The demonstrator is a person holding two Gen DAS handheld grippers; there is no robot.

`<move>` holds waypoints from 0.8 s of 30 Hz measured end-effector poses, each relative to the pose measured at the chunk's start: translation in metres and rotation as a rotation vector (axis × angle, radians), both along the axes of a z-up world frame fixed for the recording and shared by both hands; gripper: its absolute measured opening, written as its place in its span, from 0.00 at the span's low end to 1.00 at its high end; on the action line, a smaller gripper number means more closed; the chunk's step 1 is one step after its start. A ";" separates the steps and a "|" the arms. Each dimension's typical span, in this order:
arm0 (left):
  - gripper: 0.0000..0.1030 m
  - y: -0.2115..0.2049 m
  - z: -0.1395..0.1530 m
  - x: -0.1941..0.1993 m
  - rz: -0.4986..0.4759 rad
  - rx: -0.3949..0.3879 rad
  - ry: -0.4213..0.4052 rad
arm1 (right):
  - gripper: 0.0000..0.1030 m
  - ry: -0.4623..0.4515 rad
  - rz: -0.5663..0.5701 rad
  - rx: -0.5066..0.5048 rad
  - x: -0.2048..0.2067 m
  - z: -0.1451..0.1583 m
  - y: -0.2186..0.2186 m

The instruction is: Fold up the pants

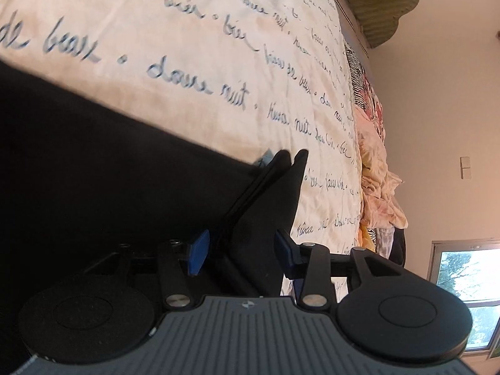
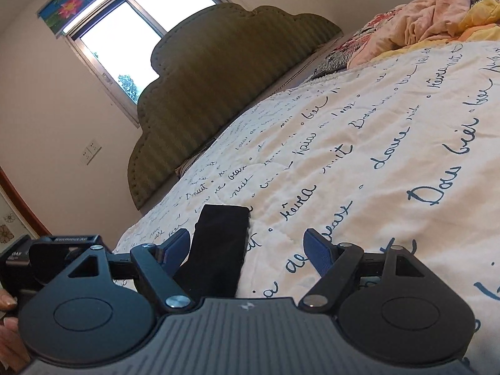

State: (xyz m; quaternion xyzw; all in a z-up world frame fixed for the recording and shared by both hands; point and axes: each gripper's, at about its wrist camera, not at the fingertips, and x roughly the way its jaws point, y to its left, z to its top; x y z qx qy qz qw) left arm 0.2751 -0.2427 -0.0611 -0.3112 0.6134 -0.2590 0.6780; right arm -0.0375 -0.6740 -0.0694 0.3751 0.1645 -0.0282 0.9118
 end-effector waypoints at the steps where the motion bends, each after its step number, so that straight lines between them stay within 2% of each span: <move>1: 0.56 -0.006 0.000 0.005 -0.019 0.003 0.006 | 0.77 -0.002 0.001 0.001 0.000 0.000 0.000; 3: 0.64 -0.018 -0.001 0.013 -0.054 0.006 0.016 | 0.77 -0.004 -0.003 0.019 -0.001 -0.001 -0.003; 10: 0.65 -0.047 -0.005 0.027 -0.151 -0.001 0.044 | 0.77 -0.005 -0.013 0.055 -0.001 -0.004 -0.007; 13: 0.65 -0.043 -0.002 0.022 -0.184 -0.020 0.039 | 0.77 -0.011 -0.016 0.066 -0.002 -0.005 -0.008; 15: 0.65 -0.037 -0.001 0.019 -0.201 0.011 0.020 | 0.77 -0.012 -0.015 0.070 -0.002 -0.004 -0.009; 17: 0.65 -0.026 -0.001 0.018 -0.186 0.036 -0.007 | 0.78 -0.013 -0.011 0.067 -0.002 -0.004 -0.008; 19: 0.65 -0.015 -0.002 0.018 -0.166 0.012 0.000 | 0.78 -0.012 -0.003 0.052 -0.001 -0.003 -0.006; 21: 0.65 -0.008 -0.004 0.018 -0.147 -0.003 0.020 | 0.78 0.011 0.018 -0.026 0.001 0.005 0.004; 23: 0.65 -0.006 -0.002 0.018 -0.149 -0.004 0.023 | 0.78 0.044 0.035 -0.240 0.003 0.022 0.028; 24: 0.65 -0.005 0.001 0.017 -0.155 0.000 0.015 | 0.78 0.069 0.068 -0.389 0.007 0.031 0.046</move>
